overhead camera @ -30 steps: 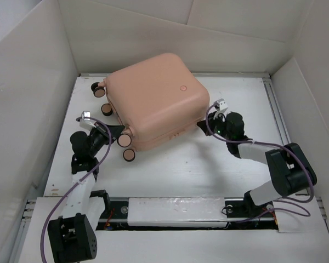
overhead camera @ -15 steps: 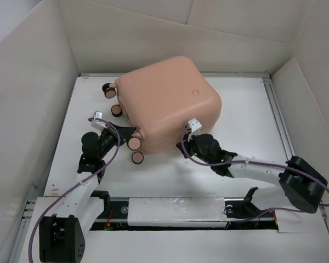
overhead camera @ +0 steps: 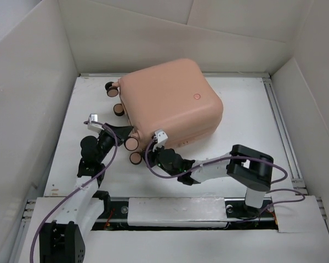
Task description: Pack the luggage
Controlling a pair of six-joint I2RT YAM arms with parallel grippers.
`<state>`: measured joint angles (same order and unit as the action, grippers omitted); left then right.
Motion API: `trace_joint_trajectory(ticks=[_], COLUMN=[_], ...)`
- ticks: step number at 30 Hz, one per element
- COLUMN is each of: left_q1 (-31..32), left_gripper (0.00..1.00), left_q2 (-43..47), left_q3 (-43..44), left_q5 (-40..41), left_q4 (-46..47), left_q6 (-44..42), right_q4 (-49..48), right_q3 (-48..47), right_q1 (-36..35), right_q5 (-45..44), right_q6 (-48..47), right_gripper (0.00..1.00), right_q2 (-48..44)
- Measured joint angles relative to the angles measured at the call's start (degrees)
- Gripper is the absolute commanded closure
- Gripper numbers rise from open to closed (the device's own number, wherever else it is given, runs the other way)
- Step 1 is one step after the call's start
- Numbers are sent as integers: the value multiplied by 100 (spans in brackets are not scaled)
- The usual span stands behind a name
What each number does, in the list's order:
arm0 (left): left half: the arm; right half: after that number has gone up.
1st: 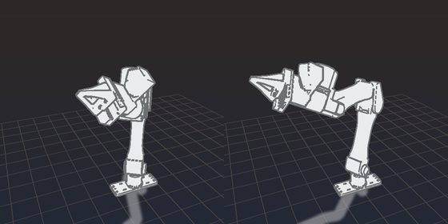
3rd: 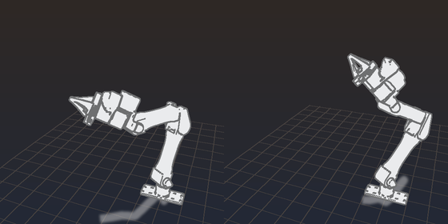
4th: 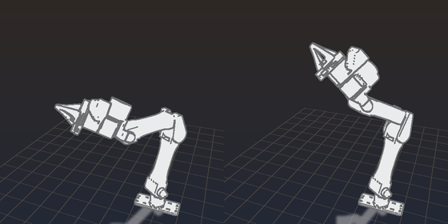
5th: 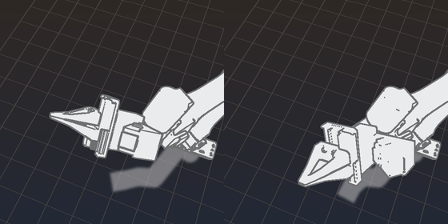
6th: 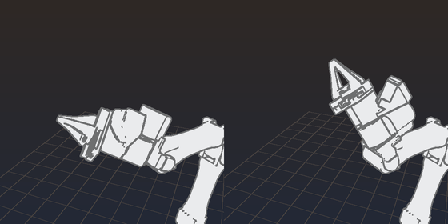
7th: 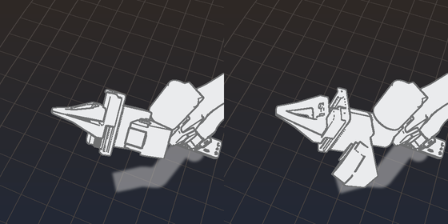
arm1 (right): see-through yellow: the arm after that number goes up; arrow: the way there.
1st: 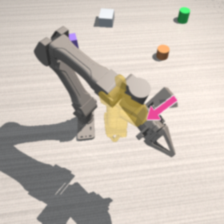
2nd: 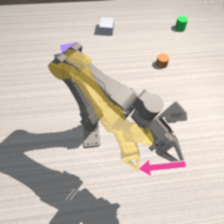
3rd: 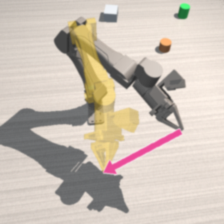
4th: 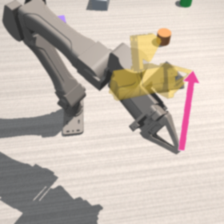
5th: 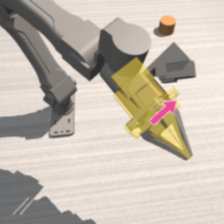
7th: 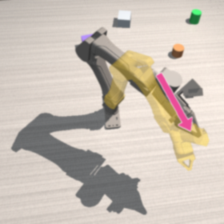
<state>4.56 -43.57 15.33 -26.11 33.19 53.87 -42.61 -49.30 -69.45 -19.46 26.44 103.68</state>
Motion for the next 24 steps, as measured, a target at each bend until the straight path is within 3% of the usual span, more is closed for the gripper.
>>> trace_joint_trajectory(ticks=[6, 8, 9, 10, 11, 12, 13, 14, 16, 20, 21, 22, 24], left_q1=[72, 181, 229, 262, 278, 280, 282, 282, 284, 289, 286, 286, 256], left_gripper=[100, 94, 83, 69, 39, 20, 6, 0, 0, 0, 0, 0, 0], left_q2=[81, 70, 55, 33, 15, 4, -7, -7, 11, 70, 63, 35, -111], left_q3=[-39, -70, -74, -74, -74, -74, -72, -72, -33, 472, 688, 901, 1353], left_q5=[-262, -511, -621, -723, -804, -857, -925, -979, -1029, -741, -588, -444, -221], left_q4=[4, -4, -15, -20, -22, -22, -24, -39, -160, -1016, -1255, -1434, -1722], left_q6=[17, 44, 44, 37, 39, -4, 20, -2, -52, -437, -553, -654, -833], right_q4=[-142, 33, 208, 402, 549, 828, 1060, 1246, 1727, 2533, 2671, 2804, 3097], right_q3=[479, 981, 1228, 1445, 1596, 1674, 1683, 1676, 1679, 2002, 2159, 2326, 2601], right_q1=[-72, -114, -131, -155, -179, -186, -190, -190, -190, -107, -20, 109, 470], right_q5=[-341, -424, -466, -507, -540, -544, -557, -562, -616, -896, -920, -933, -925], right_q6=[258, 326, 356, 387, 398, 424, 433, 424, 450, 651, 721, 796, 925], right_gripper=[100, 89, 77, 46, 37, 32, 28, 26, 25, 41, 57, 61, 60], right_q2=[-411, -975, -1338, -1727, -2098, -2516, -2883, -3202, -3733, -4494, -4621, -4719, -4815])
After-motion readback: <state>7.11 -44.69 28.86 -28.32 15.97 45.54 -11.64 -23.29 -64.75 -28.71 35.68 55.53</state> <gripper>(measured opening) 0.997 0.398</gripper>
